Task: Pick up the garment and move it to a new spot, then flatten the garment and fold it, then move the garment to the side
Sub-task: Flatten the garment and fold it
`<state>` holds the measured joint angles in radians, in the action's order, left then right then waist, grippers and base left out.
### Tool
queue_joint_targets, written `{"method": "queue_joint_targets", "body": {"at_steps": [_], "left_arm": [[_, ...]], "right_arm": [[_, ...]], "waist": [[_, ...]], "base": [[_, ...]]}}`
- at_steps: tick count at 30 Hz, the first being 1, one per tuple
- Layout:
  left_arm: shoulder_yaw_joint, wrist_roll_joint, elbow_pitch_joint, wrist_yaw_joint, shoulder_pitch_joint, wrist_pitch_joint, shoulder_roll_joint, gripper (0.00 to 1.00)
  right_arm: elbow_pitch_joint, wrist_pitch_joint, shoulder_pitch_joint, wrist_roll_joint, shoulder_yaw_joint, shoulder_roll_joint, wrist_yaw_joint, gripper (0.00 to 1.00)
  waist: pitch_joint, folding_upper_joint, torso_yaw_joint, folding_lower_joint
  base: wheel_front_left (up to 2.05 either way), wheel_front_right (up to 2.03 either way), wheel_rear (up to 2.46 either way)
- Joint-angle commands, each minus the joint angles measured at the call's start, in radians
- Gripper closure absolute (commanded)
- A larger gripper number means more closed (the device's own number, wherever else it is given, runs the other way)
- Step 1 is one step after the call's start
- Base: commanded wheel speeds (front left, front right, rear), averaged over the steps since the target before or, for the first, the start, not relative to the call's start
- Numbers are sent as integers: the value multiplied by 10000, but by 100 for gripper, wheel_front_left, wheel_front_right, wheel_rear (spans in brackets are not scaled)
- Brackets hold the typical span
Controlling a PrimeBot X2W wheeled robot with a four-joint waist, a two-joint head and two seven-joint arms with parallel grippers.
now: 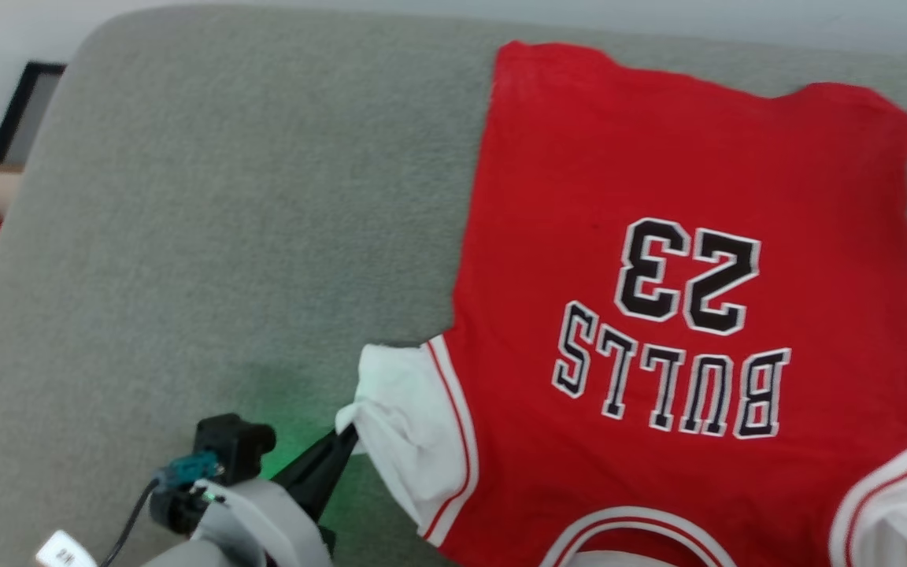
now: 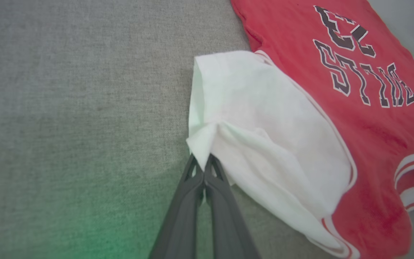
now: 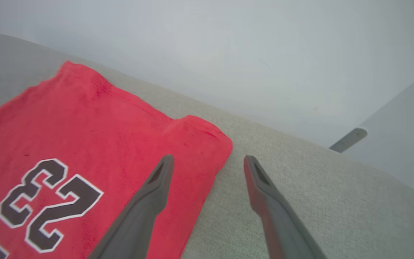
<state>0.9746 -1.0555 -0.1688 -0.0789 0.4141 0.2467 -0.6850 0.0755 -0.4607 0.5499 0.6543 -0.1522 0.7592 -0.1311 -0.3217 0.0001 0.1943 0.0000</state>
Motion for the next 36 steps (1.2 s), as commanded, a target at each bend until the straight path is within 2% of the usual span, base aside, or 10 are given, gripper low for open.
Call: {"method": "queue_joint_targets", "body": {"at_steps": [1, 6, 10, 17, 18, 19, 21, 24, 30, 36], "left_arm": [[43, 103, -71, 113, 213, -9, 158, 100], [171, 249, -403, 423, 630, -60, 594, 100], [221, 316, -672, 615, 849, -37, 865, 100], [301, 353, -1190, 879, 1107, -53, 1281, 100], [297, 345, -1274, 914, 1141, -61, 1321, 100], [283, 341, -1343, 947, 1172, -53, 1356, 100], [255, 354, -1483, 994, 1213, -44, 1417, 100], [174, 316, -1693, 1056, 1228, -38, 1466, 100], [-29, 303, -1977, 1067, 1102, 29, 1393, 100], [-197, 146, -2076, 931, 860, 27, 1179, 100]], "right_arm": [[638, -235, 545, -151, -160, -125, 7, 0], [3026, -1158, 2269, -599, -553, -405, 8, 0], [4718, -1879, 3277, -1000, -414, -710, 7, 0], [6960, -3073, 4069, -1536, -168, -1341, 1, 0], [7143, -3249, 4022, -1582, -286, -1462, 1, 22], [7223, -3360, 4014, -1539, -406, -1560, -5, 100], [7258, -3655, 3878, -1537, -814, -1598, -24, 100], [7179, -3395, 3985, -1420, -934, -1297, -12, 100], [7039, -3314, 4007, -1097, -1340, -1139, -12, 100], [5930, -3242, 3262, -487, -2301, -556, -12, 100]], "waist": [[-540, -1, 626, 0], [-956, -1, 1159, 0], [-1280, -1, 1449, 0], [-1675, -1, 1782, 0], [-1706, -1, 1801, 0], [-1734, -1, 1816, 0], [-1753, -1, 1832, 0], [-1765, -1, 1798, 0], [-1559, -1, 1487, 0], [-1080, -1, 1019, 0]], "base": [[0, 0, 0], [0, 0, 0], [0, 0, 0], [0, 0, 0], [0, 0, 0], [0, 0, 0], [0, 0, 0], [0, 0, 0], [0, 0, 0], [0, 0, 0]]}}
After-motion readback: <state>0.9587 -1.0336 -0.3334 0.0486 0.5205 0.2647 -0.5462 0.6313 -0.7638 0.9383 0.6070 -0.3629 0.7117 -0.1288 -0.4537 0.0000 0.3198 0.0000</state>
